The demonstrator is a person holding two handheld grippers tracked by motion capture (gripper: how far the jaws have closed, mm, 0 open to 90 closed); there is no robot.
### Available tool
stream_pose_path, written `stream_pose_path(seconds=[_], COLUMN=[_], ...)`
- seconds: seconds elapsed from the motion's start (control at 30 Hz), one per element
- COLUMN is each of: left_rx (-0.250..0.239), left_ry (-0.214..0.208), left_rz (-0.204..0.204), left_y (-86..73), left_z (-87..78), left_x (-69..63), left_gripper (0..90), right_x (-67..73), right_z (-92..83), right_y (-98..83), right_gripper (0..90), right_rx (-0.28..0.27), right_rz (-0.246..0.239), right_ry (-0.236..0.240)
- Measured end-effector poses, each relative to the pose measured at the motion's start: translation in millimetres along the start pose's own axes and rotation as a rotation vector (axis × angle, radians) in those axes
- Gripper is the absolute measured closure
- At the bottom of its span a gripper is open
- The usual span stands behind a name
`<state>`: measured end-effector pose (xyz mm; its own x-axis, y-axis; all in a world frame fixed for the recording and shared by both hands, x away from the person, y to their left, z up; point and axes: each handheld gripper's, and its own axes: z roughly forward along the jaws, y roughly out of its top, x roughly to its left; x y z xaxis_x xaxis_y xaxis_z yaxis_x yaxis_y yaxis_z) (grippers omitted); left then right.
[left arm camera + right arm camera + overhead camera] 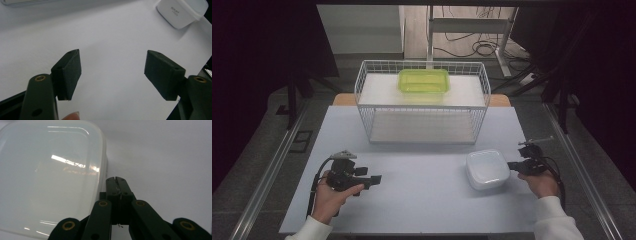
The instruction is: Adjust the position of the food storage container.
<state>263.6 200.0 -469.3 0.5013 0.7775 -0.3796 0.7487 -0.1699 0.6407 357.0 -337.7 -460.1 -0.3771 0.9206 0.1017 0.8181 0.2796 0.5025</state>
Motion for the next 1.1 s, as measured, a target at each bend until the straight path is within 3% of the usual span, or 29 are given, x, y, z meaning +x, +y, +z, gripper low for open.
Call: stream_pose_path(seconds=[0.6, 1.1], left_rx=[0.005, 0.008], left_ry=[0.002, 0.001], left_rz=[-0.002, -0.001], left_y=[-0.4, -0.4], left_z=[1.6, 2.5], left_x=[0.4, 0.7], left_gripper=[28.9, 28.9], right_x=[42.3, 76.6], right_z=[13.8, 26.9], right_y=[1.9, 11.1], right_gripper=[89.3, 89.3], right_rx=[-0.012, -0.025], right_rz=[-0.049, -0.125], right_ry=[0.052, 0.082])
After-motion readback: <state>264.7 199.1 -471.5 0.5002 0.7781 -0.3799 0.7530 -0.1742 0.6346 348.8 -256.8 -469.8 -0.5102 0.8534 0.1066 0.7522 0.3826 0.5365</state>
